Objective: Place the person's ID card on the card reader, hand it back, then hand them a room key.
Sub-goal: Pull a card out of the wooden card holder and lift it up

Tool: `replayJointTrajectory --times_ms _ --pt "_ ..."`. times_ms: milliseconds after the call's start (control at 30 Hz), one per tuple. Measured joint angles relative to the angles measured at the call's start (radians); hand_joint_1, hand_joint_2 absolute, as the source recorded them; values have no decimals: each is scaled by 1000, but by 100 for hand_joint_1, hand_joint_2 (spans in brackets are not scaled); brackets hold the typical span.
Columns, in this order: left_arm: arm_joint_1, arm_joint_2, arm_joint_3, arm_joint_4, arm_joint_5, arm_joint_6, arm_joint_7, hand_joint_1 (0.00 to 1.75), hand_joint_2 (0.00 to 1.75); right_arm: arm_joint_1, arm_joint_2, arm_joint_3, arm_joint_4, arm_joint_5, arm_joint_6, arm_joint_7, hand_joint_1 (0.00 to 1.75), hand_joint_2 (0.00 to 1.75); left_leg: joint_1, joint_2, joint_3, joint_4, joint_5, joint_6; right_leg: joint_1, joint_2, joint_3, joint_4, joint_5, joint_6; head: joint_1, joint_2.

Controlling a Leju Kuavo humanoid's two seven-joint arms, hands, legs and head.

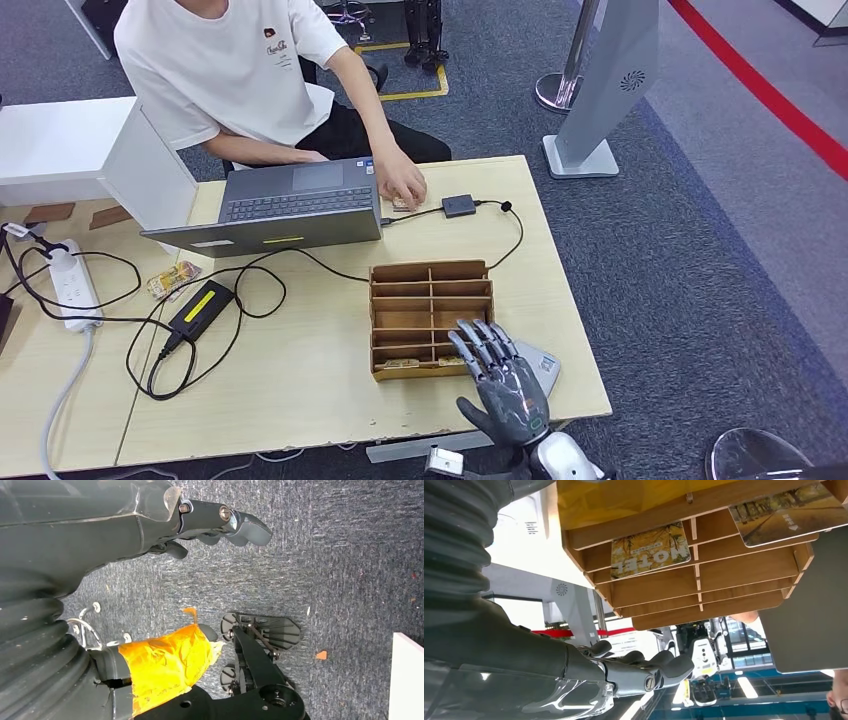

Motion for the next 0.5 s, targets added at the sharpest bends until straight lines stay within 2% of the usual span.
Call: replayJointTrajectory --times_ms 500 --pt "-1 0 -19 0 -6 -1 1 0 175 -65 49 -5 96 -14 -11 8 0 175 0 0 0 0 0 0 0 0 0 0 0 0 0 0"
